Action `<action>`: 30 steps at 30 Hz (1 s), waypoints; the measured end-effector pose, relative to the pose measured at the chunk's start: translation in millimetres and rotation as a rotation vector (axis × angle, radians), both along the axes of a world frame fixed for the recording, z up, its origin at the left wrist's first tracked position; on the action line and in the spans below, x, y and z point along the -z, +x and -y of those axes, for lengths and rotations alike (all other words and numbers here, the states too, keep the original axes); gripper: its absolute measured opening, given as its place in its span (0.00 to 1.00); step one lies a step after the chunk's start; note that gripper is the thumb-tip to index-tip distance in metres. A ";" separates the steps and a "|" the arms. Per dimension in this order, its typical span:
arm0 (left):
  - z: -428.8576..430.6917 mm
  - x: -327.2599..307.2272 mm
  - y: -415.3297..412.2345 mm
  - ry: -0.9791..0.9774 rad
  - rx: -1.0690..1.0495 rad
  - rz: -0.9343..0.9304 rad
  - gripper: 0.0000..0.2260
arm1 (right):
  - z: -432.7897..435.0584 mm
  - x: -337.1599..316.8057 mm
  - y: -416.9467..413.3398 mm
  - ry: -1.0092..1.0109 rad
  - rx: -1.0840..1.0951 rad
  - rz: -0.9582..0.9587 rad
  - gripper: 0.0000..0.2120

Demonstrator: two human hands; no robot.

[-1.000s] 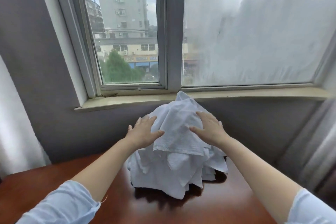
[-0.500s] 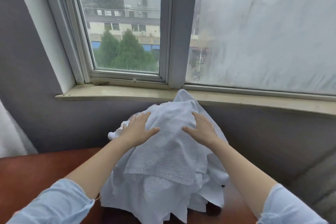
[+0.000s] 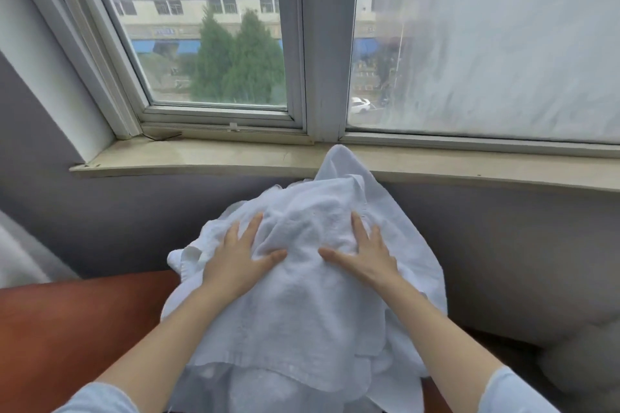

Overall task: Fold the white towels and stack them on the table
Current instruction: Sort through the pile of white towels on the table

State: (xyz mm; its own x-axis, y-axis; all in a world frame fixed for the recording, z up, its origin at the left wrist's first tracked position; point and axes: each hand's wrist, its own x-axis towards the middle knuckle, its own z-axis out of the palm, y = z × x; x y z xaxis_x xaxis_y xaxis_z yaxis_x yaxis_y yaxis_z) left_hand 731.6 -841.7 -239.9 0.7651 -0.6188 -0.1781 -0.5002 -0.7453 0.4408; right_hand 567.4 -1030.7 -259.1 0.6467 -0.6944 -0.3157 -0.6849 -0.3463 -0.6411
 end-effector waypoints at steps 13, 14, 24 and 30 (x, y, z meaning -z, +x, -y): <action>-2.9 -6.8 -16.4 -0.271 -0.011 0.013 0.26 | -7.9 -14.7 -6.4 -0.010 -0.058 0.336 0.38; -5.7 -11.3 -17.3 -0.315 -0.003 0.002 0.24 | -11.3 -18.7 -8.2 0.002 -0.048 0.385 0.37; -81.7 -56.2 -21.9 -0.607 -0.162 0.054 0.24 | -94.0 -81.8 0.0 0.123 -0.064 0.677 0.27; -157.6 -72.9 0.7 -0.708 -0.275 0.062 0.27 | -164.2 -100.5 37.5 0.178 -0.141 0.789 0.24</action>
State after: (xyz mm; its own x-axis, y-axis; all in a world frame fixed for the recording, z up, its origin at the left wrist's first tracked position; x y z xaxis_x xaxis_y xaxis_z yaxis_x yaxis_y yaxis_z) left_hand 732.3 -684.1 -167.0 0.9038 -0.3550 0.2390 -0.3771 -0.3965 0.8370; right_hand 604.8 -866.6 -158.5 0.8019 -0.5725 0.1707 0.0330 -0.2428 -0.9695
